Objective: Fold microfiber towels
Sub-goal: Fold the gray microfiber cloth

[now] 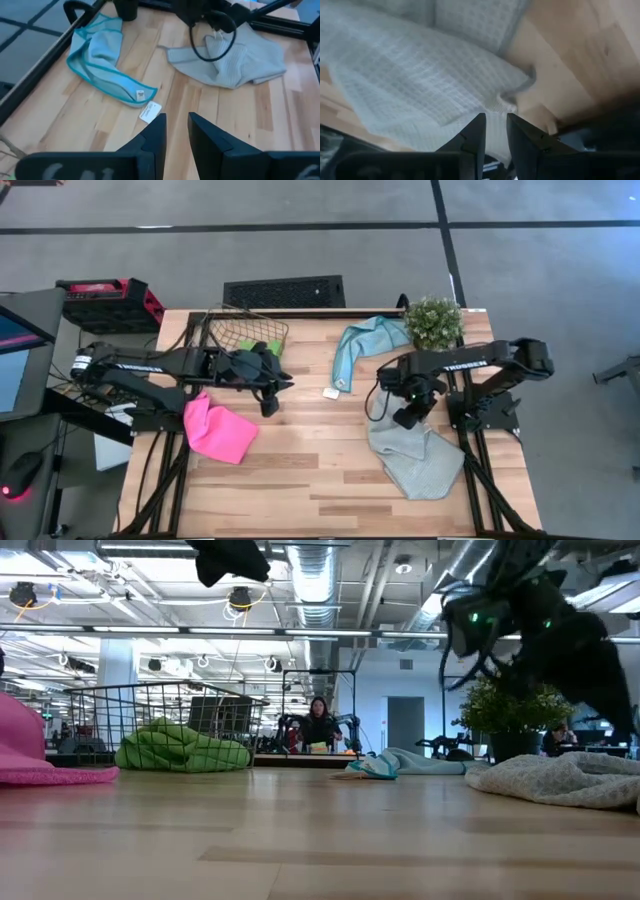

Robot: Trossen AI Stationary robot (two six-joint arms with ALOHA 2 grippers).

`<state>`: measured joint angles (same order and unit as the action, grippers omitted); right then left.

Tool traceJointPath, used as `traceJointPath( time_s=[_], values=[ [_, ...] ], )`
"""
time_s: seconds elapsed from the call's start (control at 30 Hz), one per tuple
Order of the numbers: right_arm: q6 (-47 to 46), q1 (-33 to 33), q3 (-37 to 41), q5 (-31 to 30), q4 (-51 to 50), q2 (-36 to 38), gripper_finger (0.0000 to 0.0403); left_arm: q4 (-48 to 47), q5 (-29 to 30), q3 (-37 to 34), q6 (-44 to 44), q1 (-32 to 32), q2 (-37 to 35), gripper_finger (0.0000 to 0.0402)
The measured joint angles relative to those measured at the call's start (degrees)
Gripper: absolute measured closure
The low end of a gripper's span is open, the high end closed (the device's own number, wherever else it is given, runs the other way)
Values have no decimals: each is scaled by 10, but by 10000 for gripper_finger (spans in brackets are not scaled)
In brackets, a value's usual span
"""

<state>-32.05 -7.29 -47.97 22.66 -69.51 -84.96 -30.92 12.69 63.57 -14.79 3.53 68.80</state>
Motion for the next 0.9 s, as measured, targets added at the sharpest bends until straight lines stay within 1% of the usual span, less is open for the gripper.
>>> traceJointPath(
  time_s=[0.1, 0.17, 0.37, 0.57, 0.7, 0.9],
  values=[
    [0, -26, 27, 13, 1, -1, 303, 11, 0, 1, -12, 0, 6, 331],
    [2, -39, 47, 29, 18, -2, 303, 9, 0, 0, -15, 0, 11, 331],
    [9, -63, 90, 33, 60, -2, 303, 24, -1, 0, -16, 0, 31, 331],
    [20, -79, 96, 37, 76, -2, 303, 22, 0, 0, -15, 0, 40, 331],
    [24, -90, 98, 67, 88, -2, 303, 22, 0, 0, -15, 0, 40, 331],
    [9, -108, 132, 74, 109, -2, 303, 21, -1, 0, -16, 0, 40, 331]
  ],
)
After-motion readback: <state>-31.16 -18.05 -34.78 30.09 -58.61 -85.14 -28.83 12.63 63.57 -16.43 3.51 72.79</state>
